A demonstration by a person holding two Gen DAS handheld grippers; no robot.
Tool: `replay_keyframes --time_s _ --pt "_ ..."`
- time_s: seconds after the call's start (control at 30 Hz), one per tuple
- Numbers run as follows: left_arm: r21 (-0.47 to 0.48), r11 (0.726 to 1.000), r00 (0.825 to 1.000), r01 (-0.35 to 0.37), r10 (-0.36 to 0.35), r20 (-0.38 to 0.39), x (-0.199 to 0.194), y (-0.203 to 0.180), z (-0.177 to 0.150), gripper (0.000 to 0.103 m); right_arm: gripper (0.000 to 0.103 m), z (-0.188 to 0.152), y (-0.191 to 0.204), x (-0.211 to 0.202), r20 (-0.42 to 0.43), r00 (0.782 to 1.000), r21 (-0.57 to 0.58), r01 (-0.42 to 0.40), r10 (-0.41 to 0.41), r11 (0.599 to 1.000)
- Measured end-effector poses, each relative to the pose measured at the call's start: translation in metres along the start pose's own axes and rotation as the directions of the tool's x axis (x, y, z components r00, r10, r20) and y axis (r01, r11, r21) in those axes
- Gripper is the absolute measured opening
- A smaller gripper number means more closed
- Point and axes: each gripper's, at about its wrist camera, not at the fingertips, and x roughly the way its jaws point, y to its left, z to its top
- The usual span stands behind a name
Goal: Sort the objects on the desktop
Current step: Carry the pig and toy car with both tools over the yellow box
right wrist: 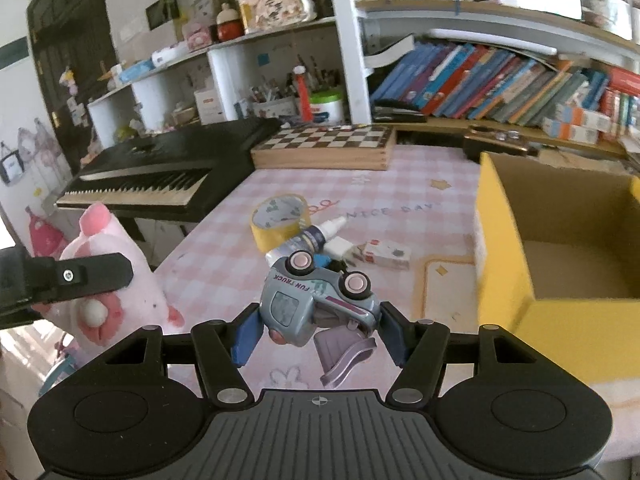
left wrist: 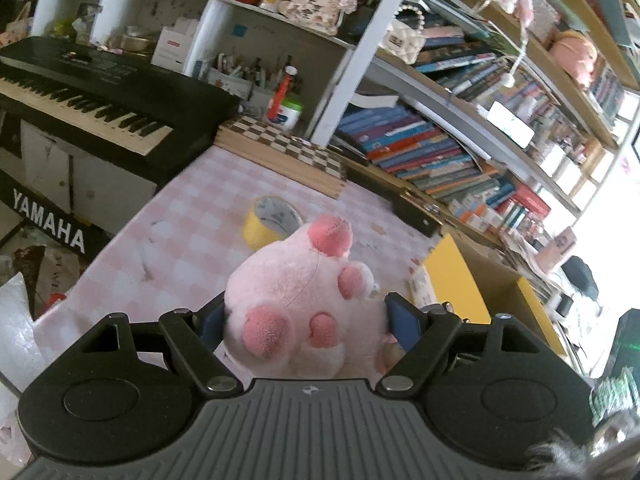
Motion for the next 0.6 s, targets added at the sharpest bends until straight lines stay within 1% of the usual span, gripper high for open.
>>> replay_keyframes --time_s 0.17,0.37,0.47,0.6 --pt "0.025 0.998 0.998 0.049 -0.048 -0.029 -0.009 -0.008 -0.014 0.078 0.063 -0.020 -0.002 -0.024 0.001 0.999 0.045 0.040 -0.040 0.998" --pt "0.057 0.992 0.992 0.110 -0.106 -0.071 -0.018 -0.019 -0.033 0.078 0.063 -0.044 -0.009 -0.050 -0.003 0.996 0.106 0.091 -0.091 0.990" --pt "0.086 0.986 0.986 0.146 -0.138 -0.095 -0.023 -0.027 -0.041 0.078 0.063 -0.058 -0.013 -0.062 -0.009 0.993 0.143 0.121 -0.121 0.982" --pt "0.127 0.971 0.973 0.200 -0.182 -0.141 -0.026 -0.040 -0.053 0.078 0.063 -0.076 -0.020 -0.079 -0.013 0.986 0.192 0.163 -0.164 0.968"
